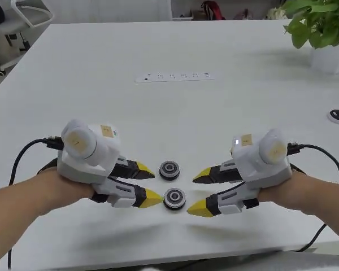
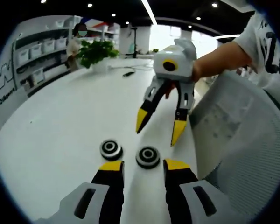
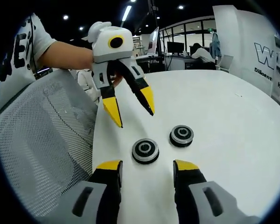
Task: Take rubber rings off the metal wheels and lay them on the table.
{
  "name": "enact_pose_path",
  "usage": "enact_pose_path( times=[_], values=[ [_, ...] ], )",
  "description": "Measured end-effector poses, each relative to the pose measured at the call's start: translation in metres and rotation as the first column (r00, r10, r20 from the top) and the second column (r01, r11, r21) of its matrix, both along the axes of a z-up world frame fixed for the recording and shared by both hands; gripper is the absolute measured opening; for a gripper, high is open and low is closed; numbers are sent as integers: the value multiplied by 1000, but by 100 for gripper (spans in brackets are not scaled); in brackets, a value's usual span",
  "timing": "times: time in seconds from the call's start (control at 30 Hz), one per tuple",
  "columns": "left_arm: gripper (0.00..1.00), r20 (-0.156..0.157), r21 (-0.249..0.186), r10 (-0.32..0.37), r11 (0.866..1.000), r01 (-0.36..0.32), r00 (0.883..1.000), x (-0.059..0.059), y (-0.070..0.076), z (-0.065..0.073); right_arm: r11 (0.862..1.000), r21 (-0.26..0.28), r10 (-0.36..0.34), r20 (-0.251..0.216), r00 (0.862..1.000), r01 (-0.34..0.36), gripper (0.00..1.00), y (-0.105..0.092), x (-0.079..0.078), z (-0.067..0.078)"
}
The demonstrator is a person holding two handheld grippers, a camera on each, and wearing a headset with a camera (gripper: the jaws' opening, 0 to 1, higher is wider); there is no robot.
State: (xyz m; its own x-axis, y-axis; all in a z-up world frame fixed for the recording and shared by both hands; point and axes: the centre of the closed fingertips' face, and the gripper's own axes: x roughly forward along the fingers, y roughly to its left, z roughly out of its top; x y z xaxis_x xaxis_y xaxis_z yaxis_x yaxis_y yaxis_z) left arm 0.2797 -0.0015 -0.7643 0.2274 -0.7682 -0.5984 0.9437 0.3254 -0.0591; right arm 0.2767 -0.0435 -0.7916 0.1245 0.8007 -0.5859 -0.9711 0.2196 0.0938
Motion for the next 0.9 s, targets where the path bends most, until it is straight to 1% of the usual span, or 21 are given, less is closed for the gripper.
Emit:
enact_pose_path(
  times=[0.1, 0.17, 0.23, 0.3, 0.47, 0.6, 0.73, 0.9],
  values=[
    [34, -7, 9, -11, 1000, 11, 1000, -1, -1, -5, 1000, -6, 16, -7, 1000, -16, 40, 2, -3, -3],
    [34, -9, 12, -14, 1000, 14, 1000, -1, -3, -7, 1000, -10, 28, -2, 1000, -28, 38, 4, -5, -3],
    [33, 0, 16, -19, 1000, 19, 1000, 1, -4, -9, 999, -7, 33, -8, 999, -33, 37, 6, -6, -3],
    [32, 1, 20, -23, 1000, 23, 1000, 1, -6, -10, 999, -9, 37, -8, 999, -37, 37, 7, -6, -4],
    [31, -10, 25, -41, 999, 41, 999, -2, -14, -14, 999, -17, 46, -13, 999, -46, 37, 8, -7, -7],
    [28, 2, 37, -59, 998, 59, 998, -4, -20, -17, 999, -14, 50, -18, 999, -50, 36, 10, -9, -7],
    [26, 7, 35, -54, 998, 54, 999, -2, -22, -17, 998, -18, 54, -20, 998, -54, 36, 10, -11, -10],
    [24, -1, 24, -40, 999, 40, 999, -1, -26, -19, 999, -12, 49, -26, 998, -50, 35, 10, -12, -9]
  ],
)
